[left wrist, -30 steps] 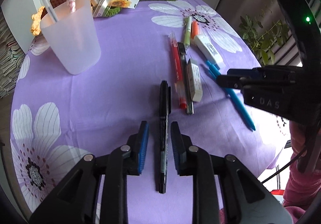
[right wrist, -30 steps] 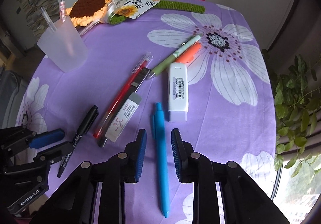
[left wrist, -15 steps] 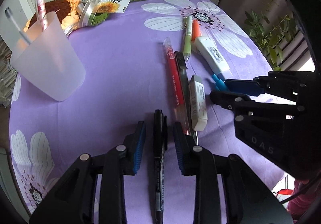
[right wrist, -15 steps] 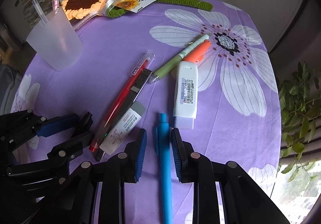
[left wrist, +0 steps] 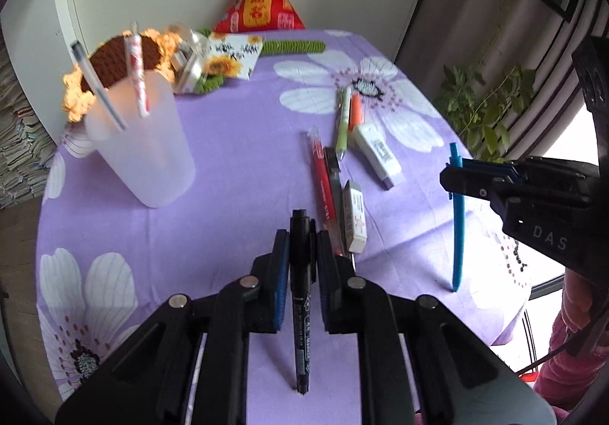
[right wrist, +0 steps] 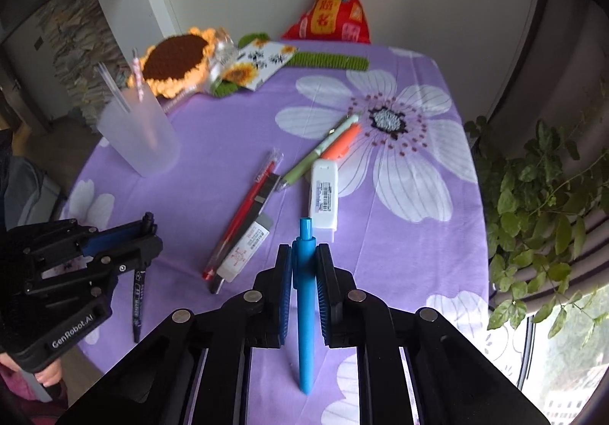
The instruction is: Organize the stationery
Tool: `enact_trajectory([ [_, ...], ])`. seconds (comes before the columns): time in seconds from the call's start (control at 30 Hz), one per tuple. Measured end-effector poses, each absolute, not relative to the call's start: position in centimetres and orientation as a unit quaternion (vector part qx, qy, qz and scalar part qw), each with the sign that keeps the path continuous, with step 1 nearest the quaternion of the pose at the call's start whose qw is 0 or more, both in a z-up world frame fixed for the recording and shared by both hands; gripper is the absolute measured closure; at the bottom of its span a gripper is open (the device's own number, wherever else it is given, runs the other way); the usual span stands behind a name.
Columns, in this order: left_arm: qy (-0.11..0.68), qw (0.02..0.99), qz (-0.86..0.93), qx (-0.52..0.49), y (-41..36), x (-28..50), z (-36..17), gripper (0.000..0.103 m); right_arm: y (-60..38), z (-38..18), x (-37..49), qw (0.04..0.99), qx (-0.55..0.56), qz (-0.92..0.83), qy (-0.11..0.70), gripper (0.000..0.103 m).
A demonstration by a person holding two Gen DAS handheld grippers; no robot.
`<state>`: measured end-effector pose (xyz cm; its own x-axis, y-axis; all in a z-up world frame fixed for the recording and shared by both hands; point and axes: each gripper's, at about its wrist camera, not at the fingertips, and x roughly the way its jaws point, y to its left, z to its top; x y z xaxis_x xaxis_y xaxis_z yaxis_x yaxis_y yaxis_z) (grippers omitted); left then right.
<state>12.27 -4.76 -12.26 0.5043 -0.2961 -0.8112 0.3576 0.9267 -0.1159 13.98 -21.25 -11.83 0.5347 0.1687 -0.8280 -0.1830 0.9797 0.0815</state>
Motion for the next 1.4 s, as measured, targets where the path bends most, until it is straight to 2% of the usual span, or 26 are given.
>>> enact_trajectory([
  [0.37,0.402,0.894,-0.195,0.027,-4.0,9.8,-7.9,0.093,-20.5,-6.4,10.2,0.91,-0.011,0.121,0.396,0.092],
  [0.7,0.369,0.91,-0.185,0.019,-2.6,9.6,-5.5,0.094,-19.4,-4.3,9.2,0.921,-0.009,0.135,0.366,0.092],
  [0.8,0.381,0.905,-0.19,0.02,-2.7,10.1,-6.2,0.094,-19.2,-4.4,9.2,0.92,-0.011,0.135,0.368,0.092],
  [1.0,0.45,0.88,-0.153,-0.006,-2.4,14.4,-10.3,0.079,-19.5,-5.1,9.4,0.916,-0.004,0.13,0.38,0.092],
  [1.4,0.529,0.846,-0.073,-0.012,-3.5,22.4,-15.2,0.077,-21.4,-6.2,9.9,0.912,0.014,0.129,0.39,0.092],
])
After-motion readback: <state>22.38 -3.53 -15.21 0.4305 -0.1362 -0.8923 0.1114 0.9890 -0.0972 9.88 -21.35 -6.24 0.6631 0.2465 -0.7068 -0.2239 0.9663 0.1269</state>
